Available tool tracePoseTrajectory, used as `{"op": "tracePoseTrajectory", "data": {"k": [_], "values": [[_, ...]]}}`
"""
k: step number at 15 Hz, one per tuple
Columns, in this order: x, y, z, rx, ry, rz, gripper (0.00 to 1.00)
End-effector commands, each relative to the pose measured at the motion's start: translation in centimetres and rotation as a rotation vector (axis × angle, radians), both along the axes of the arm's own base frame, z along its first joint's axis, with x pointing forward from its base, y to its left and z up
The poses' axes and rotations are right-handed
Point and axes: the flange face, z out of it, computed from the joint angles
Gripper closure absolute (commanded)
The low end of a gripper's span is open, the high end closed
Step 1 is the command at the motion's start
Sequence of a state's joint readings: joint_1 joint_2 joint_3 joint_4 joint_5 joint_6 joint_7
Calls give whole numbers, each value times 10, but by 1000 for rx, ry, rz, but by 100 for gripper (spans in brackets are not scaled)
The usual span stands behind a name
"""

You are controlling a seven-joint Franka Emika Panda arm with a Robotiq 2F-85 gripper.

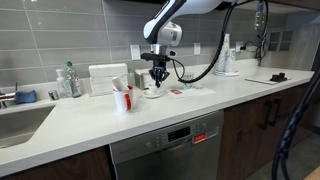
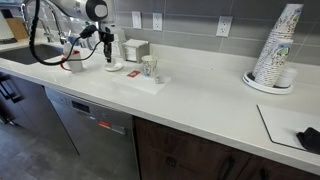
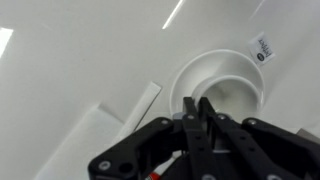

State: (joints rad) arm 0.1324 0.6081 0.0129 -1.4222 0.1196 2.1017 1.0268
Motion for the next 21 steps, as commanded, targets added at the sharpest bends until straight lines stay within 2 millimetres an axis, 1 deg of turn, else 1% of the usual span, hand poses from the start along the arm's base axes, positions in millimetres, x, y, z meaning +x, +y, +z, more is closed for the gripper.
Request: {"op": "tracePoseTrajectory", "data": {"k": [1, 5, 21], "values": [[-3, -1, -3, 28, -16, -17, 93], [-1, 3, -4, 24, -25, -20, 93], [4, 2, -18, 19, -17, -43, 93]]}}
